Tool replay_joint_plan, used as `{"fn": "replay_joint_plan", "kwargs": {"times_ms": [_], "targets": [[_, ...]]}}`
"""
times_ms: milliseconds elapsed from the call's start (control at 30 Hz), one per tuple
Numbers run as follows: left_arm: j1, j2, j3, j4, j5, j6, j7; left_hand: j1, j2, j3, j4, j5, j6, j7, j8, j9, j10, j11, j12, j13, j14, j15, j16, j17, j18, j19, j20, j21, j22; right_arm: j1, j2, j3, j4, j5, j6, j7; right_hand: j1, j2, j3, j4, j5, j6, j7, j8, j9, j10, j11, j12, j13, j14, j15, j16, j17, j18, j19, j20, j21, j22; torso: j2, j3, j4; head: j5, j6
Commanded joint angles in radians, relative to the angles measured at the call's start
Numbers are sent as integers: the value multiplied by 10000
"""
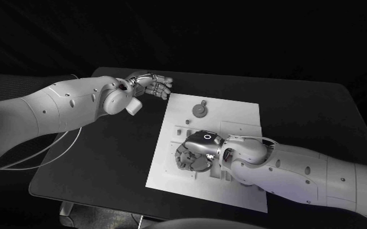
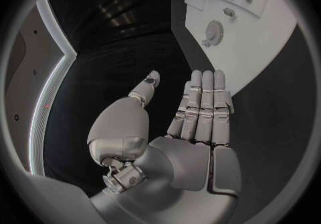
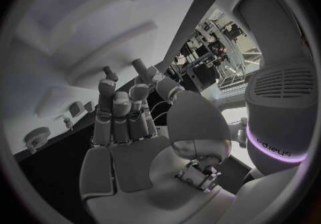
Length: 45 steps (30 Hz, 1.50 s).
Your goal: Assemble the parts on the task board
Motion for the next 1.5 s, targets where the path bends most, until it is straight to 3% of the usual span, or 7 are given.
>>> {"fn": "replay_joint_plan", "kwargs": {"times_ms": [33, 300, 500, 667, 867, 1167, 1500], "targets": [[10, 14, 10, 24, -56, 65, 60, 58, 16, -27, -4, 8, 40, -2, 12, -10, -91, 1, 48, 15, 18, 18, -47, 7, 179, 10, -7, 16, -12, -23, -6, -9, 3, -78, 154, -49, 48, -54, 21, -5, 64, 187, 182, 79, 635, -64, 41, -46, 15, -12, -81, -27, -3, 149, -80, 24, -31, 101, 3, 4, -5, -2, -4], [10, 17, 10, 21, -57, 86, 50, 62, 17, -27, -2, 8, 41, -1, 12, -12, -94, 3, 48, 16, 17, 19, -49, 7, 178, 9, -5, 16, -14, -27, -9, -9, -17, -86, 162, -168, 103, -156, -19, -3, 52, 155, 202, 43, 632, -93, 62, -54, 36, -42, -71, -32, 8, 149, -113, 38, -33, 110, 3, 12, -2, -10, -8], [10, 16, 10, 10, -57, 95, 42, 64, 18, -27, 1, 8, 41, 0, 11, -14, -95, 4, 49, 17, 17, 20, -51, 7, 176, 9, -4, 17, -15, -27, -19, -9, -2, -108, 199, -262, 155, -389, -90, 0, 31, 82, 241, -58, 592, -189, 99, -75, 73, -116, -52, -49, 23, 149, -175, 68, -45, 119, 4, 8, -1, -26, -20], [10, 21, 10, 7, -57, 112, 41, 65, 16, -28, 2, 8, 41, 0, 11, -16, -96, 4, 49, 18, 16, 21, -52, 8, 176, 8, -4, 16, -17, -27, -16, -9, -19, -23, 156, -324, 209, -646, -183, 3, 23, -307, 390, -346, 478, -355, 238, -91, 132, -229, 37, -61, 50, 149, -245, 113, -79, 111, 0, 6, -2, -26, -18], [10, 18, 10, 5, -58, 123, 28, 69, 15, -28, 1, 8, 40, 0, 10, -17, -95, 4, 50, 19, 17, 21, -52, 8, 176, 8, -4, 17, -18, -27, -21, -9, -18, -11, 179, -360, 264, -798, -246, 5, 19, -668, 534, -583, 386, -449, 375, -83, 176, -284, 159, -52, 73, 149, -275, 147, -103, 101, 0, 6, -2, -26, -18], [10, 25, 10, -1, -58, 133, 24, 74, 12, -28, 1, 8, 40, 1, 9, -19, -96, 4, 51, 20, 17, 21, -53, 8, 175, 8, -4, 17, -19, -27, -24, -9, -23, 30, 109, -388, 295, -924, -290, 7, 15, -921, 654, -766, 280, -532, 491, -72, 209, -324, 268, -47, 89, 149, -299, 178, -127, 91, 3, 7, -1, -25, -20], [10, 20, 10, -15, -58, 131, 19, 82, 13, -27, 0, 8, 41, 1, 9, -22, -96, 4, 52, 22, 18, 21, -54, 9, 175, 8, -4, 18, -21, -26, -110, -9, 65, 72, 17, -395, 293, -960, -305, 8, 16, -942, 671, -784, 266, -546, 509, -66, 217, -330, 288, -44, 93, 149, -302, 186, -131, 90, 4, 5, 2, -38, -16]]}}
